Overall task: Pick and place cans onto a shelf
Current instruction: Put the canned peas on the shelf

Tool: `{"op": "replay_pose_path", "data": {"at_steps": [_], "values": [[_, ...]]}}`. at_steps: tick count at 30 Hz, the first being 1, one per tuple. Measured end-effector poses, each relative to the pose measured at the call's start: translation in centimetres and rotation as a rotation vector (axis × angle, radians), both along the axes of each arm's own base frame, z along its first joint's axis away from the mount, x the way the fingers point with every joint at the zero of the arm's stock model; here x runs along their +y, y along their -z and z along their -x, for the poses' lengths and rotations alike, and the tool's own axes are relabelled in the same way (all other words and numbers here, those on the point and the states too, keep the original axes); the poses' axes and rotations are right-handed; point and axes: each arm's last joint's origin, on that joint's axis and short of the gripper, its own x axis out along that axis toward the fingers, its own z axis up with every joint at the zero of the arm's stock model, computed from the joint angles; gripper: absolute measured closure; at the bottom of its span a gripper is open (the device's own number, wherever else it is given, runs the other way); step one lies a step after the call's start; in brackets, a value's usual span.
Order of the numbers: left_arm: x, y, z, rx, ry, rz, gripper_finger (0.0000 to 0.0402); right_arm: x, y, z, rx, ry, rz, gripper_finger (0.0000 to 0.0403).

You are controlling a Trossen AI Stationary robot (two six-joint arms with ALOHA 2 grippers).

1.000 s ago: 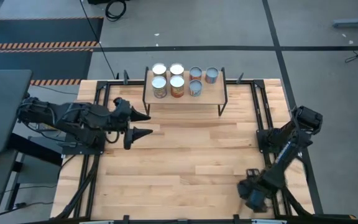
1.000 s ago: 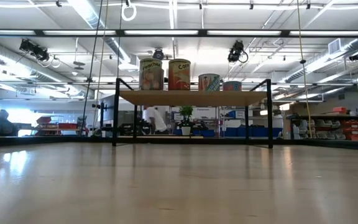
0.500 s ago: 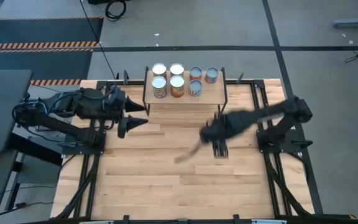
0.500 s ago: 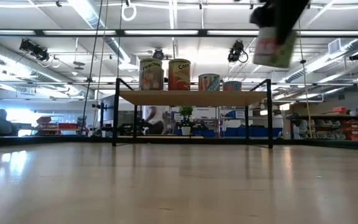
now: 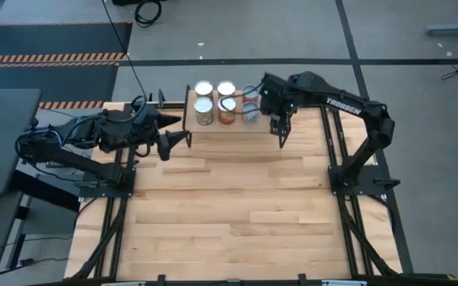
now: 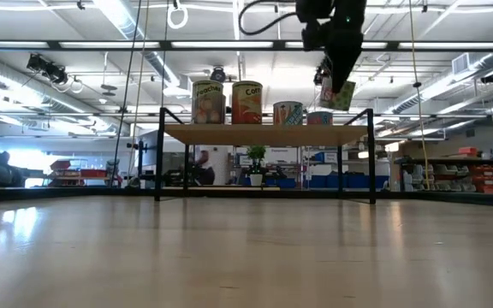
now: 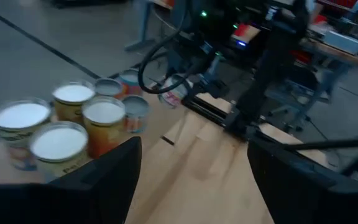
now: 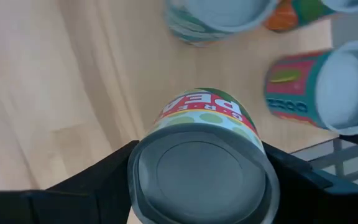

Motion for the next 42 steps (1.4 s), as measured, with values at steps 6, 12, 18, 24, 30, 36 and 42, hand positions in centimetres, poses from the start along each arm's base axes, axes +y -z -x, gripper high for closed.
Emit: {"op": "replay_pose_path", "data": {"at_steps": [6,12,18,24,30,36,42], "values": [[0.8,0.0,0.0,-0.004,-0.109,-0.017,0.0104,-2.0,0.4,0.2,-0.091,0.021,-0.034,0.0114],[1.8,0.0,0.0,-0.005,-0.187,-0.030,0.0104,-2.6,2.0,0.2,-0.084,0.033,-0.071,0.0114],[2.5,-1.1,-0.2,-0.105,-0.227,-0.050,0.0104,-2.7,3.1,0.0,-0.083,0.047,-0.048,0.0096],[2.9,-1.7,-0.2,-0.134,-0.233,-0.114,0.0104,-2.9,3.1,-0.1,-0.102,0.088,-0.046,0.0062],[3.5,-1.8,-0.1,-0.131,-0.264,-0.134,0.0104,-2.9,3.0,0.0,-0.101,0.090,-0.050,0.0064],[4.0,-2.1,-0.1,-0.139,-0.285,-0.170,0.0104,-3.2,2.9,-0.2,-0.112,0.098,0.001,0.0068],[4.0,-2.2,-0.1,-0.147,-0.284,-0.175,0.0104,-3.4,2.7,-0.3,-0.117,0.067,0.041,0.0071]]}}
